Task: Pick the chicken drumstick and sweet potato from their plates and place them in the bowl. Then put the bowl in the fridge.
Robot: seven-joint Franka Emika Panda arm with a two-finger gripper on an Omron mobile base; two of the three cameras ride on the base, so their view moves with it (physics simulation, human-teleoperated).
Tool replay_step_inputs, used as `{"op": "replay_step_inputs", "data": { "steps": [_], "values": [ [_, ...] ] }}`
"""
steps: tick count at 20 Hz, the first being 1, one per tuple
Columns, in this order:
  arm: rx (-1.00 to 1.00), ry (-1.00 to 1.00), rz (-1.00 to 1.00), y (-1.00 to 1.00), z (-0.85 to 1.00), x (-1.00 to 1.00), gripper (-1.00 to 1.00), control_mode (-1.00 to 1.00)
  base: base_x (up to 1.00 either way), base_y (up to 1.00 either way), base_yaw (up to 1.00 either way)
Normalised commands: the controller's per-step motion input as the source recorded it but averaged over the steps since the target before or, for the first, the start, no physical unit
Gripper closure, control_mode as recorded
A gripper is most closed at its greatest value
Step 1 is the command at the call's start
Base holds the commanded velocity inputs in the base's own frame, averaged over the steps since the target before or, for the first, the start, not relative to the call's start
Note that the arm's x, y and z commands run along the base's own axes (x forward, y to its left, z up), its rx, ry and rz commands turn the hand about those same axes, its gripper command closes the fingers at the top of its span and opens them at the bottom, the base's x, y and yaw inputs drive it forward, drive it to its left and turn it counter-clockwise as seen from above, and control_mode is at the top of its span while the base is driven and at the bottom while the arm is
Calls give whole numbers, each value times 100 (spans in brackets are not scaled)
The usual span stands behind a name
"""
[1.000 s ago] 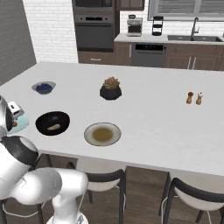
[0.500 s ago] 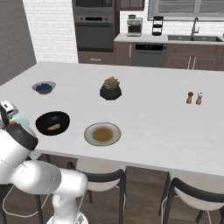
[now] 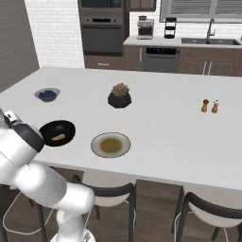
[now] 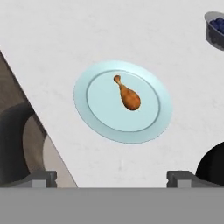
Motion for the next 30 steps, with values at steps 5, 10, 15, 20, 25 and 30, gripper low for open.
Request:
{"op": "replay_step_inputs", "data": {
  "steps": [5, 10, 15, 20, 25, 30],
  "values": [
    [0, 11, 0, 14, -9, 54, -100, -100, 0, 0, 0],
    [0, 19, 0, 31, -8, 79, -100, -100, 0, 0, 0],
    [-2, 12, -1, 62, -25, 57, -100, -100, 0, 0, 0],
    [-7, 1, 0, 78, -10, 9, -100, -100, 0, 0, 0],
    [-14, 0, 0, 39, -2, 6, -100, -100, 0, 0, 0],
    [-11, 2, 0, -31, -22, 2, -100, -100, 0, 0, 0]
  ]
}}
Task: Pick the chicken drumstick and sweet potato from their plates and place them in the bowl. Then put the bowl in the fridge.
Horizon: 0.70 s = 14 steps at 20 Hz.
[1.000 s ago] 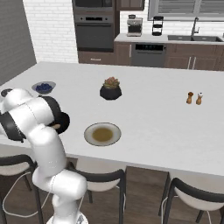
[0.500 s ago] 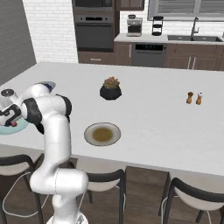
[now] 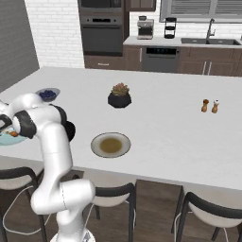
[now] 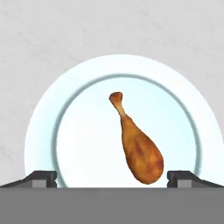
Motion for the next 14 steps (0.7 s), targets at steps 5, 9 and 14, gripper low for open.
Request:
{"op": "replay_step_inputs", "data": {
  "steps": [5, 9, 14],
  "values": [
    [-8, 0, 0, -41, -14, 3, -100, -100, 0, 0, 0],
    [-3, 0, 0, -21, -18, 34, -100, -100, 0, 0, 0],
    [0, 1, 0, 0, -23, 43, -100, -100, 0, 0, 0]
  ]
}}
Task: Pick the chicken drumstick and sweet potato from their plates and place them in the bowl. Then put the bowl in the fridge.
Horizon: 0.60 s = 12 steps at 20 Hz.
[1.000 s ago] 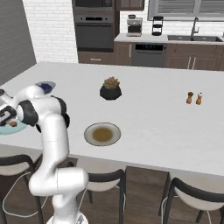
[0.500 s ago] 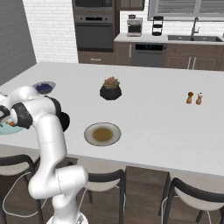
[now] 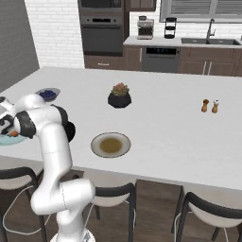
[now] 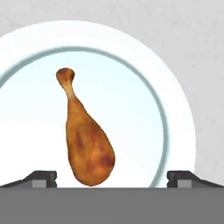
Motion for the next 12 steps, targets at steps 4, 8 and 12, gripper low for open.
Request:
{"op": "replay_step_inputs", "data": {
  "steps": [4, 8, 12],
  "values": [
    [0, 3, 0, 12, -16, 36, -100, -100, 0, 0, 0],
    [0, 5, 0, 24, -12, 23, -100, -100, 0, 0, 0],
    [0, 4, 0, 17, -18, 5, -100, -100, 0, 0, 0]
  ]
}}
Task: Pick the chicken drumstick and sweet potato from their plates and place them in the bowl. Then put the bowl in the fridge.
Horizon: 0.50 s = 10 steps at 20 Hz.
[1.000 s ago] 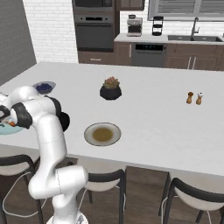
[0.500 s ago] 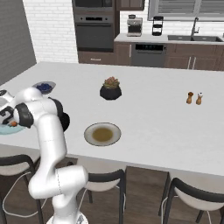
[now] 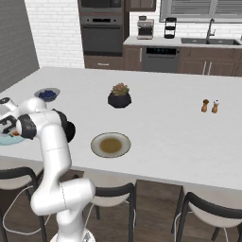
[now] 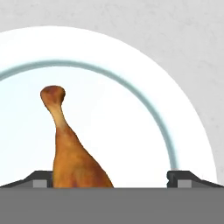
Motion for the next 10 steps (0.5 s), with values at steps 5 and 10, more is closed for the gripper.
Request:
{"op": "replay_step_inputs", "data": {
  "steps": [5, 10],
  "values": [
    [-1, 6, 0, 9, -30, 0, 100, -100, 0, 0, 0],
    [-1, 3, 0, -4, -29, -8, 100, -100, 0, 0, 0]
  ]
}}
